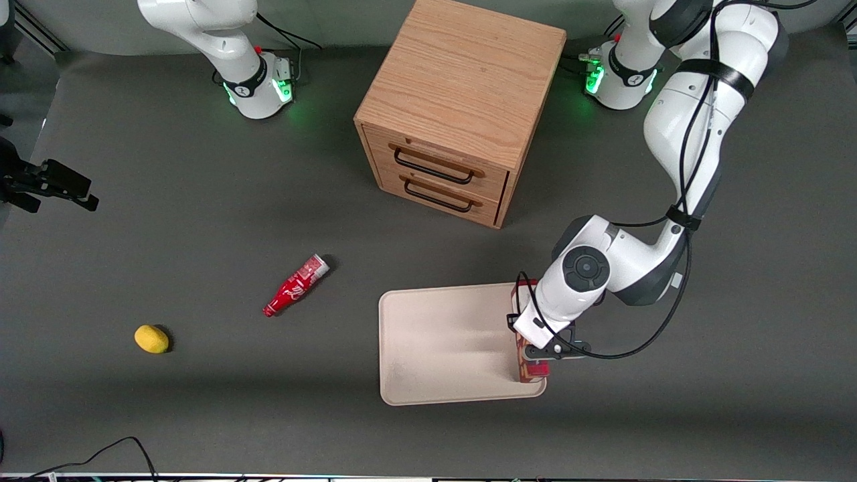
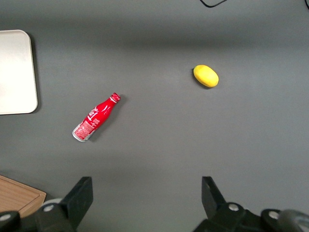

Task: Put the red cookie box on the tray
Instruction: 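Carry the held box over the white tray's corner, then lower the box onto the tray and open the left gripper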

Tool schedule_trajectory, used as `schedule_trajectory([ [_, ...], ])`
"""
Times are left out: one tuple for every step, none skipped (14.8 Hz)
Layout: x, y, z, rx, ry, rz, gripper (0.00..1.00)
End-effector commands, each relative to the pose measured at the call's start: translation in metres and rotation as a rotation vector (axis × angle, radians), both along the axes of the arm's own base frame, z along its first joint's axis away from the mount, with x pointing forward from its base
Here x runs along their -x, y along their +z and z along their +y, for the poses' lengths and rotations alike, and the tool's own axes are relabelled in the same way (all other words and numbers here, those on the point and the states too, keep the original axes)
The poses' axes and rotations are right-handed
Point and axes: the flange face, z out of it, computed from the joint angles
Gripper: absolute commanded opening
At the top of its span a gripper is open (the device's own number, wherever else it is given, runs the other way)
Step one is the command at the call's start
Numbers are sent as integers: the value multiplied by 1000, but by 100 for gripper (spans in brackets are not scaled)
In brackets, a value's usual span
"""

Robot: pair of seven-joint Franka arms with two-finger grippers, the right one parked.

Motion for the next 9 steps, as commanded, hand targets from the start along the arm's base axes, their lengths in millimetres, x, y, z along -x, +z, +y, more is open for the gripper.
schedule_trajectory([
  [1,4,-2,-8,15,-21,93],
  [1,4,-1,-10,18,-20,95],
  [1,6,-1,-11,21,-16,100],
  [1,11,1,-15,43,-15,100],
  [1,18,2,-15,64,-17,100],
  [2,29,4,-31,73,-2,100],
  [4,43,5,-56,77,19,100],
  [9,62,4,-74,72,30,100],
  [15,85,3,-93,65,36,100],
])
